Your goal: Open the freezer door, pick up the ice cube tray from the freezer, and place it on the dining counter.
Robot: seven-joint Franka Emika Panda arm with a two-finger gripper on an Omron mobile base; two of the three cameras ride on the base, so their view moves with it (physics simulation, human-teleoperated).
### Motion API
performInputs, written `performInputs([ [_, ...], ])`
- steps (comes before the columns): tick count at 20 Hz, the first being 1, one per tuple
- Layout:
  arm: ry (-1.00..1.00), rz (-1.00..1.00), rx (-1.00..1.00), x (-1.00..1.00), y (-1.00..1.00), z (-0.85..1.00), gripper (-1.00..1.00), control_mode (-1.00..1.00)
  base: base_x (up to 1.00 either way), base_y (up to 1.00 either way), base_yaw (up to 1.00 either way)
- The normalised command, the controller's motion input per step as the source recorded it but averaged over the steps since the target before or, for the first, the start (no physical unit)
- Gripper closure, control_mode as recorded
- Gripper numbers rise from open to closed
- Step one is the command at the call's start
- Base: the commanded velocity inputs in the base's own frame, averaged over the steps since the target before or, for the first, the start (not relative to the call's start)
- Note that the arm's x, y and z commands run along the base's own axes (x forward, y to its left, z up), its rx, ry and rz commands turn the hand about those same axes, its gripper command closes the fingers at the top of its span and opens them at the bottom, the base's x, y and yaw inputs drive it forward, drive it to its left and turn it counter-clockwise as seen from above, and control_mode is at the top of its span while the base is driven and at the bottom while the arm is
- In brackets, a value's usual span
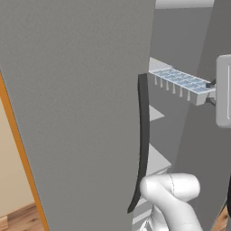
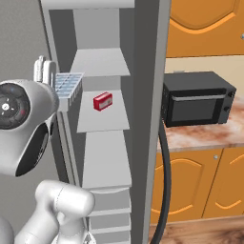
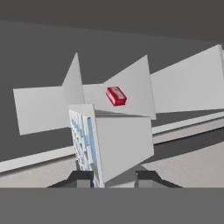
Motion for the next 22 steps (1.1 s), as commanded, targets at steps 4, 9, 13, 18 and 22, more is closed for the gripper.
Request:
performInputs([
  [4,0.00,0.00,0.00,0.00,0.00,0.00,1.00,1.00,-0.52,0.05,0.00],
  [9,0.00,0.00,0.00,0.00,0.00,0.00,1.00,1.00,-0.70,0.37,0.21],
  [13,0.00,0.00,0.00,0.00,0.00,0.00,1.00,1.00,-0.50,0.75,0.51],
  [18,0.00,0.00,0.00,0.00,0.00,0.00,1.00,1.00,-0.57,0.69,0.68],
  [22,0.00,0.00,0.00,0.00,0.00,0.00,1.00,1.00,-0.49,0.57,0.77],
])
